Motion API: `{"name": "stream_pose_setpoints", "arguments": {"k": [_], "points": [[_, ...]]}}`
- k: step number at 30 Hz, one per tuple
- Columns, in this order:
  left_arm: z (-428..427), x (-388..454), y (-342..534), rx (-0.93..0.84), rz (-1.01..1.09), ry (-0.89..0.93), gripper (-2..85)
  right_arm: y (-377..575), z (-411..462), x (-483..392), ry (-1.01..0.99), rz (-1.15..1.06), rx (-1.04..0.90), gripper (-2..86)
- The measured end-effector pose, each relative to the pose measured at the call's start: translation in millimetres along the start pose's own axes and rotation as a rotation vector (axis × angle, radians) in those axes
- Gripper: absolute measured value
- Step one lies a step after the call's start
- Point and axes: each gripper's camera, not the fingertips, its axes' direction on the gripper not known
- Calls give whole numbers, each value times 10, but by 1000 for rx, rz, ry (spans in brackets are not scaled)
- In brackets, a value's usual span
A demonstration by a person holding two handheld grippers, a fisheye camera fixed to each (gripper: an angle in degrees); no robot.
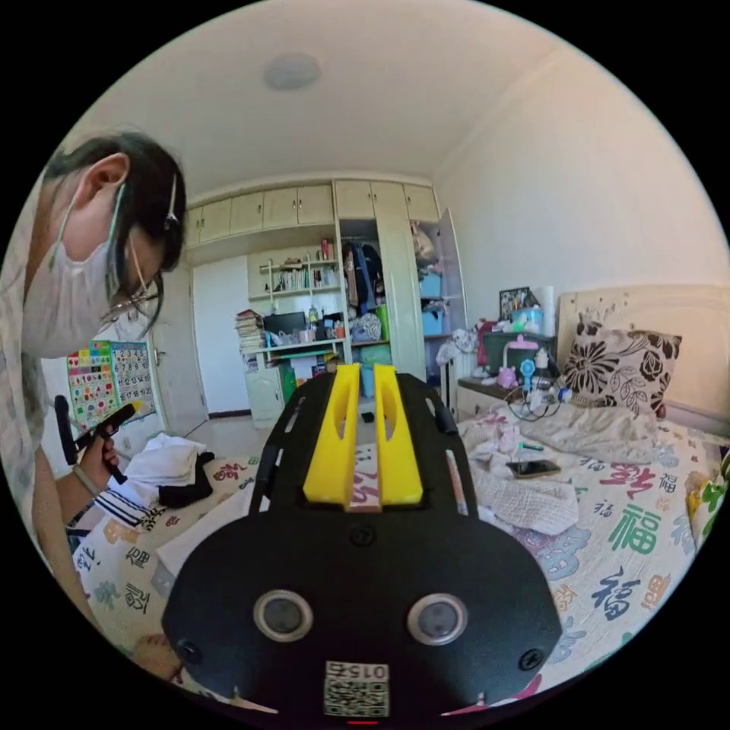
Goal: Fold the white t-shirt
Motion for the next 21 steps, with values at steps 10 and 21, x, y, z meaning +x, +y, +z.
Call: {"name": "stream_pose_setpoints", "arguments": {"k": [10, 21], "points": [[-48, -79, 204, -240, -169, 277, 55, 160, 882, -1443, -482, -123, -262, 4], [101, -393, 1684, -849, -445, 43, 110, 833, 3335, -3234, -630, -249, -830, 63]]}}
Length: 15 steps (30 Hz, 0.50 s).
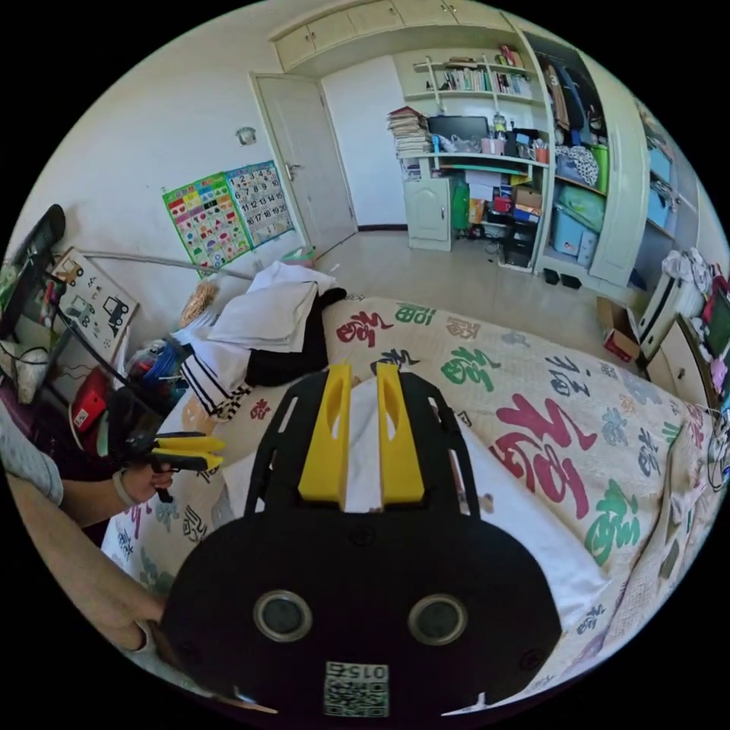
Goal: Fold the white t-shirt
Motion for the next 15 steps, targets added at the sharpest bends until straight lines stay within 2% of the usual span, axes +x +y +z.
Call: {"name": "stream_pose_setpoints", "arguments": {"k": [3, 7, 13, 15], "points": [[232, -22, 32, -53, -13, 68, 112, -440, 648, -32, 76, -33, -108, 70], [418, 18, 28, -85, 0, 41, 102, -853, 1398, -40, 169, -120, -289, 70], [526, -95, 10, -94, -2, 68, 50, -1211, 2335, 19, 256, -260, -579, 68], [586, -159, -13, -102, -17, 146, 19, -1293, 2583, 72, 268, -287, -660, 51]]}}
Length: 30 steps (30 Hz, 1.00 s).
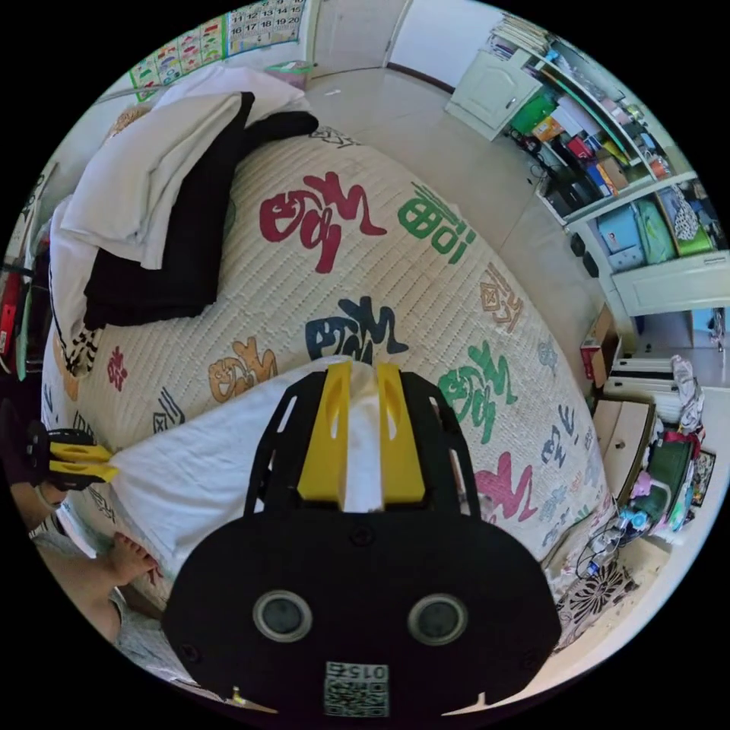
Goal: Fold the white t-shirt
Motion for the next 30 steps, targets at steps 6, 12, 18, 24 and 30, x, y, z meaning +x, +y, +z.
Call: {"name": "stream_pose_setpoints", "arguments": {"k": [6, 12, 18, 24, 30], "points": [[78, -33, 38, 50, -13, 50, -7, -228, 128, 202, -37, -10, -26, -7], [-389, -69, 117, 204, 4, 85, -9, -92, -171, 543, -248, 75, 154, -10], [-959, 543, 150, 332, 299, 17, -8, 374, -663, 944, -415, 94, 381, -10], [-364, 1416, 99, 207, 563, 319, -8, 1589, -815, 1713, -497, 228, 512, -10], [640, 2328, 8, 83, 822, 513, -8, 2873, -620, 2397, -465, 426, 508, -10]]}}
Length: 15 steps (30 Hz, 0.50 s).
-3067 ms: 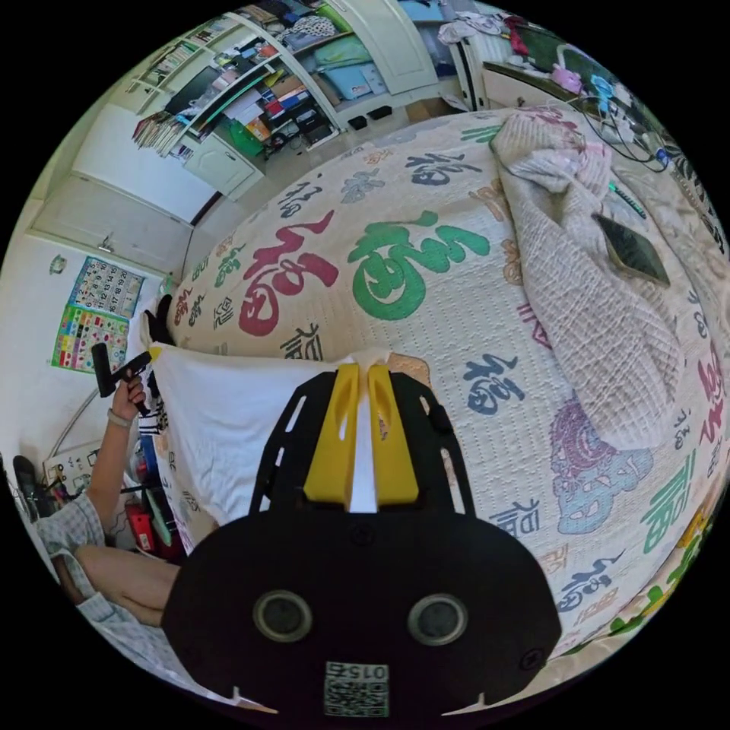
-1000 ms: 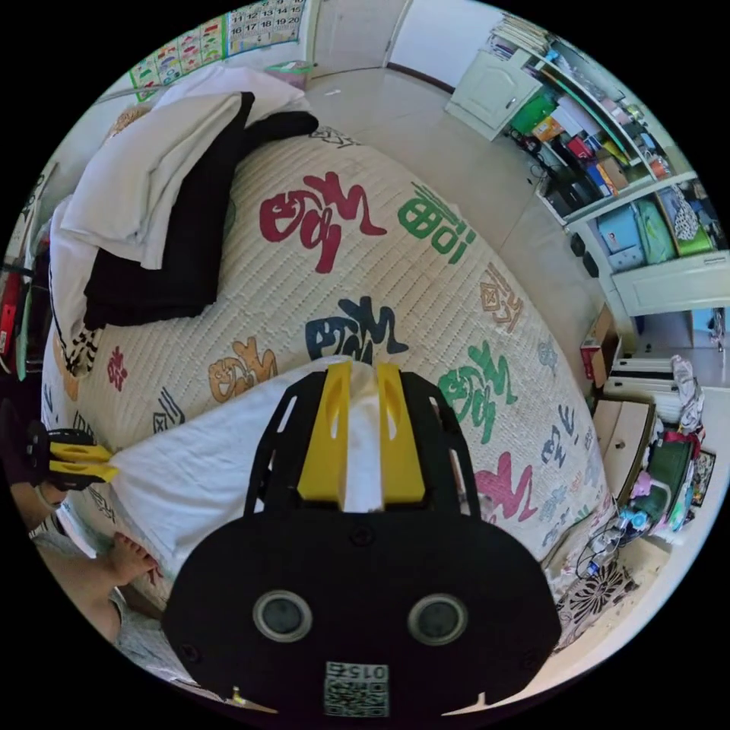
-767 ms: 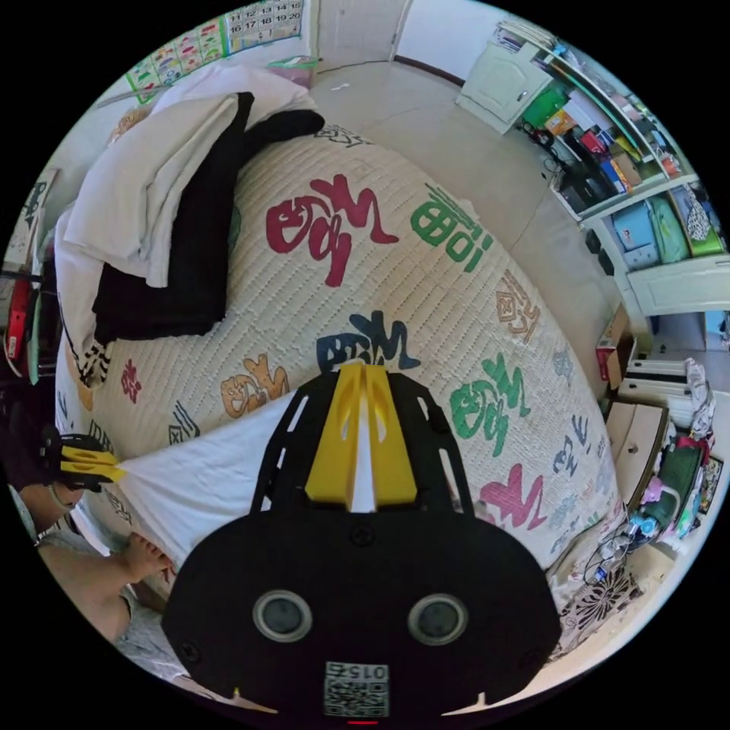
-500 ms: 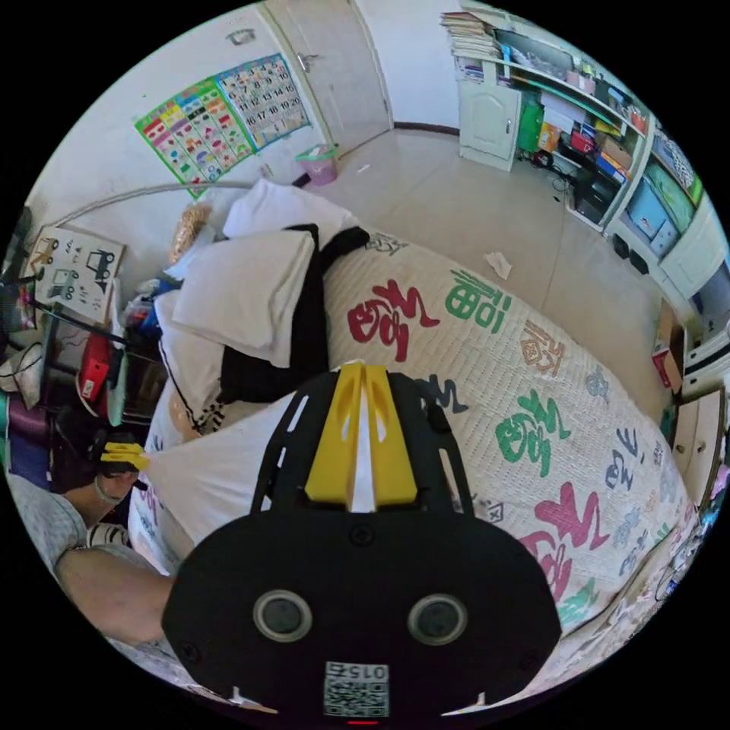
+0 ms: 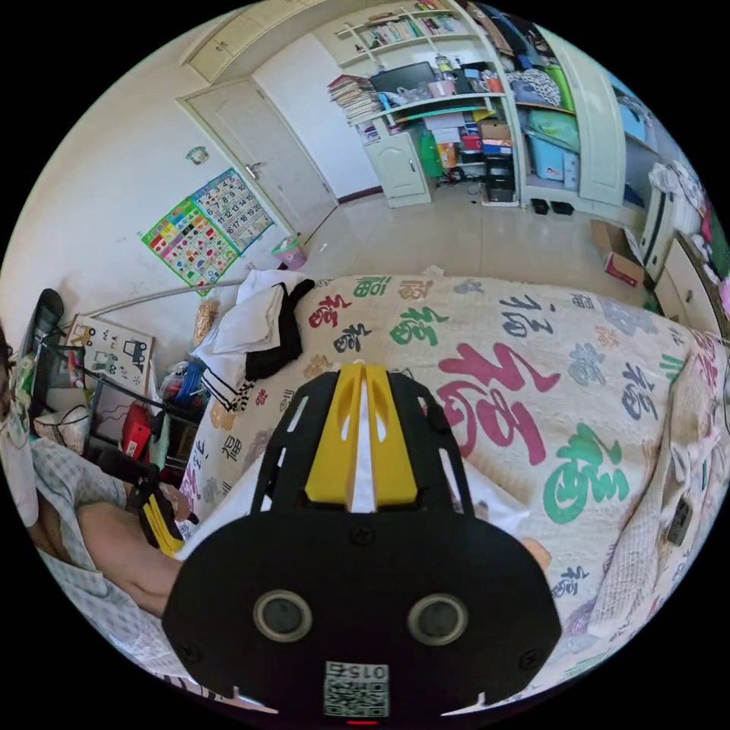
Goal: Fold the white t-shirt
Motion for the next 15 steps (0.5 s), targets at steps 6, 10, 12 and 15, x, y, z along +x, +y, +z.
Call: {"name": "stream_pose_setpoints", "arguments": {"k": [6, 10, 12, 15], "points": [[1450, -45, -303, -179, 101, 145, -7, 778, -413, 984, 60, 184, 18, -9], [2218, -84, -367, -276, 130, 125, -2, 1204, -510, 1517, 79, 312, 36, -9], [2618, -145, -407, -339, 130, 86, 9, 1427, -523, 1785, 83, 363, 37, -6], [3038, -256, -438, -451, 113, 60, 52, 1637, -486, 1984, 76, 392, 18, 13]]}}
